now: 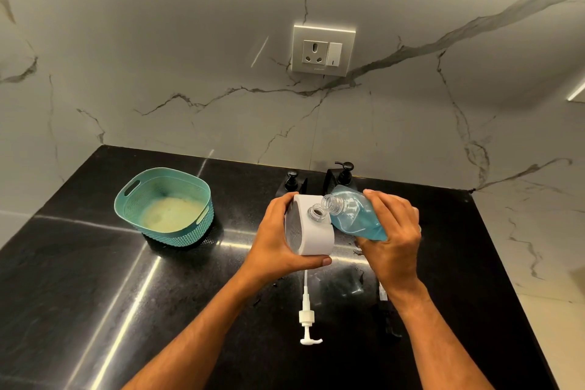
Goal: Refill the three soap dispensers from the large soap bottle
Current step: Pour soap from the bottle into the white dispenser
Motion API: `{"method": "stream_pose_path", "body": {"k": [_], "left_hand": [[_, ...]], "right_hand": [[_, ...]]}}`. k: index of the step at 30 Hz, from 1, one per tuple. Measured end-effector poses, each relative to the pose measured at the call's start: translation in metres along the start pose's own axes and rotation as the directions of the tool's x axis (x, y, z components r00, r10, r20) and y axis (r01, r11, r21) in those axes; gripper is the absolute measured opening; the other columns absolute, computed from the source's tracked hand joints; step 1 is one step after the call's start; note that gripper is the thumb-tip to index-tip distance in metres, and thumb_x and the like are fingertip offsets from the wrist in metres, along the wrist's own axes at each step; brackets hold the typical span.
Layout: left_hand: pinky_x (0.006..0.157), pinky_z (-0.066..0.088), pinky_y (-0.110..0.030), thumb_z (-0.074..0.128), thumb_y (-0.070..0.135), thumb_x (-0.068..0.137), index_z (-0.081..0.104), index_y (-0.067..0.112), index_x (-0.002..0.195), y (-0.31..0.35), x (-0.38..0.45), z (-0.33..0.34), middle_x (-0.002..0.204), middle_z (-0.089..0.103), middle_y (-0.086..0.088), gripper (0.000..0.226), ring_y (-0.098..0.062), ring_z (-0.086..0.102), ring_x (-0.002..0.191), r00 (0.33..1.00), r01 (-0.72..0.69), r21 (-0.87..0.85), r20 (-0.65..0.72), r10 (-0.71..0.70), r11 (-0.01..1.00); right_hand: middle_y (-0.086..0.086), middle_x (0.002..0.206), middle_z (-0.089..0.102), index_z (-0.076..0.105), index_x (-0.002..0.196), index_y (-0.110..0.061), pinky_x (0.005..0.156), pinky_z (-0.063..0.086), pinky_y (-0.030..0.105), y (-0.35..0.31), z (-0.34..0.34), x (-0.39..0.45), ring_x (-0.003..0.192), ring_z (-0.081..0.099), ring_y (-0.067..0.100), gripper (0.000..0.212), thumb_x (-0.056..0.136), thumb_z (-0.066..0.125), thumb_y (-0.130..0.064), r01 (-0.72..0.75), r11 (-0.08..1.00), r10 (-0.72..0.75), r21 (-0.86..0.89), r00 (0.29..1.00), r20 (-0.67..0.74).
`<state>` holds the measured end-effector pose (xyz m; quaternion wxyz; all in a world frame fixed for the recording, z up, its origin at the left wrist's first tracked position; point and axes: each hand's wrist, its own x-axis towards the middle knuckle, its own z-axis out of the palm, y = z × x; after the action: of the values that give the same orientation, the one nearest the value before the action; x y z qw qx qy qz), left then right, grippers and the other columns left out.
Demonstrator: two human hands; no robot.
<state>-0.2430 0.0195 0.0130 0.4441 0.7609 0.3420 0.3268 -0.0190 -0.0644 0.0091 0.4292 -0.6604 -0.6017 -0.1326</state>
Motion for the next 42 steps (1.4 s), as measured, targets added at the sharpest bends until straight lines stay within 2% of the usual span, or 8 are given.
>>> {"method": "stream_pose_path", "body": {"k": [6, 12, 23, 29, 34, 42], "left_hand": [[0.111, 0.047, -0.027, 0.099, 0.052, 0.055, 0.035, 0.023, 0.152, -0.001, 0.001, 0.000, 0.145, 0.045, 0.010, 0.120, -0.010, 0.048, 0.136, 1.000, 0.004, -0.008, 0.003, -0.004, 1.000], [0.108, 0.043, -0.016, 0.097, 0.057, 0.055, 0.035, 0.023, 0.153, 0.000, 0.002, 0.001, 0.146, 0.045, 0.012, 0.121, -0.006, 0.047, 0.136, 1.000, 0.000, -0.015, 0.014, 0.000, 1.000], [0.113, 0.045, -0.027, 0.099, 0.052, 0.054, 0.035, 0.021, 0.153, 0.000, 0.002, 0.000, 0.145, 0.044, 0.009, 0.122, -0.011, 0.048, 0.137, 1.000, 0.002, -0.011, 0.014, -0.002, 1.000], [0.113, 0.045, -0.026, 0.101, 0.045, 0.055, 0.034, 0.019, 0.154, -0.001, 0.002, -0.001, 0.146, 0.044, 0.008, 0.122, -0.011, 0.047, 0.137, 1.000, 0.001, -0.004, 0.015, -0.001, 1.000], [0.114, 0.044, -0.024, 0.101, 0.047, 0.055, 0.035, 0.020, 0.154, -0.001, 0.002, -0.002, 0.146, 0.044, 0.008, 0.122, -0.010, 0.046, 0.137, 1.000, 0.001, 0.003, 0.016, -0.001, 1.000], [0.114, 0.045, -0.028, 0.101, 0.045, 0.055, 0.035, 0.020, 0.153, 0.001, 0.003, -0.003, 0.146, 0.044, 0.008, 0.121, -0.010, 0.047, 0.136, 1.000, 0.001, 0.009, 0.015, -0.002, 1.000]], "right_hand": [[0.016, 0.131, 0.066, 0.064, 0.133, 0.000, 0.092, 0.053, 0.055, -0.003, -0.007, 0.006, 0.121, 0.061, 0.036, 0.076, 0.066, 0.097, -0.017, 0.032, 0.999, -0.032, -0.038, 0.999, 0.003], [0.017, 0.129, 0.067, 0.064, 0.133, 0.000, 0.093, 0.052, 0.055, -0.005, -0.013, 0.011, 0.119, 0.061, 0.038, 0.081, 0.062, 0.099, -0.014, 0.063, 0.995, -0.063, -0.083, 0.998, 0.008], [0.017, 0.129, 0.067, 0.065, 0.132, -0.001, 0.093, 0.051, 0.055, -0.002, -0.017, 0.014, 0.119, 0.061, 0.038, 0.075, 0.065, 0.097, -0.016, 0.100, 0.989, -0.098, -0.105, 0.995, 0.018], [0.018, 0.128, 0.068, 0.067, 0.130, 0.000, 0.094, 0.050, 0.056, -0.004, -0.020, 0.017, 0.118, 0.062, 0.040, 0.073, 0.065, 0.097, -0.012, 0.115, 0.983, -0.113, -0.142, 0.993, 0.022], [0.018, 0.129, 0.068, 0.067, 0.130, -0.001, 0.095, 0.050, 0.059, -0.004, -0.022, 0.019, 0.119, 0.061, 0.039, 0.074, 0.064, 0.098, -0.012, 0.134, 0.977, -0.132, -0.165, 0.991, 0.027], [0.016, 0.129, 0.068, 0.067, 0.132, -0.003, 0.097, 0.047, 0.055, -0.002, -0.024, 0.022, 0.122, 0.057, 0.033, 0.075, 0.064, 0.097, -0.014, 0.164, 0.970, -0.163, -0.178, 0.986, 0.021]]}}
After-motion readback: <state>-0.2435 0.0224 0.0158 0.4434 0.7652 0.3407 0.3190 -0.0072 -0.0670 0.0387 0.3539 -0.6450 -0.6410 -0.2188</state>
